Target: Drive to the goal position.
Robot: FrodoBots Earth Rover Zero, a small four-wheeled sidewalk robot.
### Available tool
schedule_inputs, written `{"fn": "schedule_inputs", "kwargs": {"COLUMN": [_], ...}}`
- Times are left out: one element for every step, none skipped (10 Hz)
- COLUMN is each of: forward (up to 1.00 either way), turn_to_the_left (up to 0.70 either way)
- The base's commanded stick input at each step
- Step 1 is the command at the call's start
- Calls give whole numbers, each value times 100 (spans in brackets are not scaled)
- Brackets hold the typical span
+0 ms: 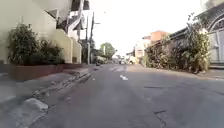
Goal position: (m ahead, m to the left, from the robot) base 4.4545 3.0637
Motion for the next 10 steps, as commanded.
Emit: {"fn": "schedule_inputs", "kwargs": {"forward": [100, 100, 100, 100, 100, 100, 100, 100, 100, 100], "turn_to_the_left": [0, 0, 0, 0, 0, 0, 0, 0, 0, 0]}}
